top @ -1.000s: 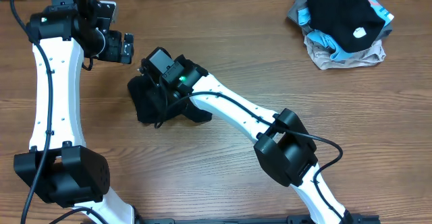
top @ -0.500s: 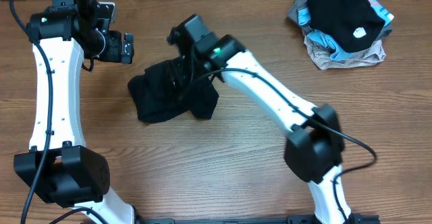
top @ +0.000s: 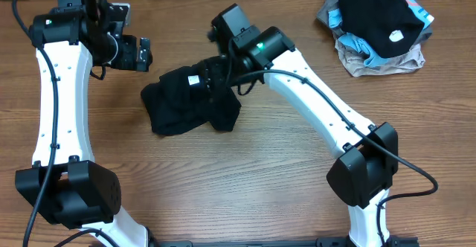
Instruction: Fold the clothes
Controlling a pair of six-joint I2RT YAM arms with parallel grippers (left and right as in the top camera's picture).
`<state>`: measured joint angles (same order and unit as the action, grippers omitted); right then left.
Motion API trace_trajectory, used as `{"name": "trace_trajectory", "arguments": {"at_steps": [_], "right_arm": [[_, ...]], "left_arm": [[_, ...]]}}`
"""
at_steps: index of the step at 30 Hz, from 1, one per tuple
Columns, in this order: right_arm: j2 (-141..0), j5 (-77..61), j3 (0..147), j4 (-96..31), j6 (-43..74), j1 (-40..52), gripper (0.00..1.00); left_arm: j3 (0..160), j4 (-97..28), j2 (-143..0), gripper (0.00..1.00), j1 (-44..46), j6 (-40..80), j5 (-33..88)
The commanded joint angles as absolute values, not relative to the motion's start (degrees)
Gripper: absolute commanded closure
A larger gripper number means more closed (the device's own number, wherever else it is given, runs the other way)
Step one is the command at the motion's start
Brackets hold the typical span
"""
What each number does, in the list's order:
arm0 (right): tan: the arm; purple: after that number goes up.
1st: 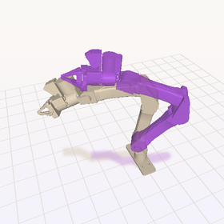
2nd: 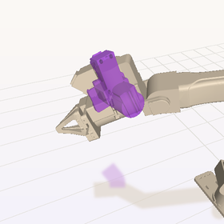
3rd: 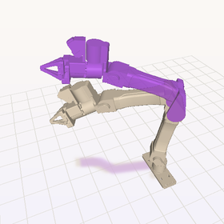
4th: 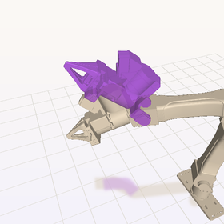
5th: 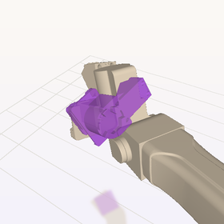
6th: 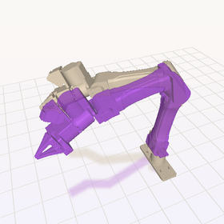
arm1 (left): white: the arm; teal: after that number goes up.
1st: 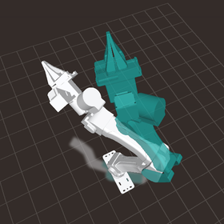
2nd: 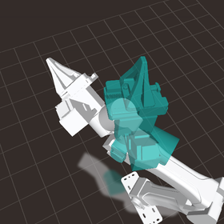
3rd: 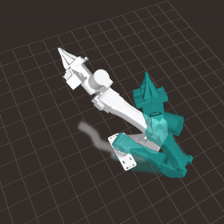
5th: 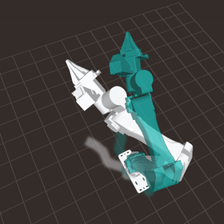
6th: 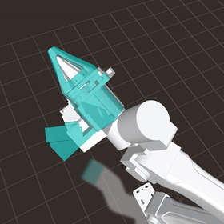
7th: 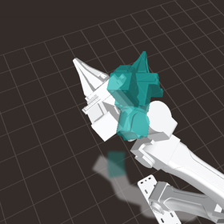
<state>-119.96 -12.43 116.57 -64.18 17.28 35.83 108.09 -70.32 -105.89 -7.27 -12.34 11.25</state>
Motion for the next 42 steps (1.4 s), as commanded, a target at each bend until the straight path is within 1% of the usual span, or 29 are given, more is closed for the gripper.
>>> {"name": "trace_trajectory", "arguments": {"at_steps": [1, 5, 10, 16, 20, 22, 24, 25, 26, 27, 31, 34, 36, 37, 39, 41, 42], "right_arm": [[-119.59, -16.82, 116.07, -65.98, 25.87, 33.32, 0.30], [-119.59, -18.20, 112.57, -65.71, 28.64, 34.30, 0.31], [-119.59, -18.17, 107.79, -63.75, 30.11, 36.95, 0.33], [-119.59, -18.39, 103.15, -61.49, 30.35, 38.52, 0.33], [-119.59, -19.25, 100.18, -58.59, 30.26, 38.57, 0.40], [-119.59, -20.05, 97.84, -54.30, 30.22, 38.57, 0.45], [-119.61, -20.05, 96.27, -50.92, 30.02, 38.57, 0.46], [-119.59, -20.05, 95.44, -49.15, 30.02, 38.61, 0.46], [-119.59, -20.03, 94.70, -47.66, 30.02, 38.63, 0.45], [-119.61, -20.05, 93.80, -46.02, 30.09, 38.63, 0.41], [-119.61, -19.40, 91.20, -41.80, 30.33, 39.11, 0.32], [-119.61, -17.41, 89.47, -39.68, 31.64, 39.68, 0.31], [-119.63, -15.05, 88.49, -38.98, 32.88, 40.18, 0.31], [-119.63, -14.06, 88.25, -38.83, 33.23, 40.40, 0.32], [-119.63, -12.49, 87.99, -38.57, 33.28, 40.73, 0.39], [-119.63, -12.01, 87.96, -38.24, 33.28, 40.84, 0.48], [-119.63, -12.03, 87.96, -38.15, 33.28, 40.86, 0.53]], "left_arm": [[106.19, -70.52, -107.94, 0.00, -7.42, -23.22, 15.68], [104.29, -70.43, -112.79, 0.00, -6.74, -32.16, 18.59], [104.27, -70.43, -120.07, 0.05, -4.99, -36.84, 20.60], [104.27, -65.98, -123.87, 0.02, -2.83, -37.26, 20.64], [104.27, -62.63, -124.29, 0.03, -1.65, -36.03, 20.67], [104.27, -61.52, -124.42, 0.08, -1.10, -35.77, 20.60], [104.25, -60.99, -124.42, 0.14, -0.93, -35.68, 20.60], [104.25, -60.77, -124.42, 0.15, -0.93, -35.55, 20.60], [104.25, -60.69, -124.42, 0.16, -0.93, -35.55, 20.62], [104.27, -60.66, -124.42, 0.18, -0.93, -35.57, 20.60], [104.25, -60.27, -124.42, 0.22, -0.93, -35.35, 20.62], [104.25, -59.35, -124.42, 0.24, -0.93, -34.46, 20.67], [104.25, -58.39, -124.42, 0.28, -0.80, -33.82, 20.69], [104.25, -57.87, -124.42, 0.30, -0.71, -33.23, 20.67], [104.25, -56.82, -124.42, 0.36, -0.38, -32.51, 20.64], [104.25, -55.72, -124.42, 0.50, -0.14, -31.79, 20.64], [104.25, -55.18, -124.42, 0.55, 0.01, -31.31, 20.64]]}}
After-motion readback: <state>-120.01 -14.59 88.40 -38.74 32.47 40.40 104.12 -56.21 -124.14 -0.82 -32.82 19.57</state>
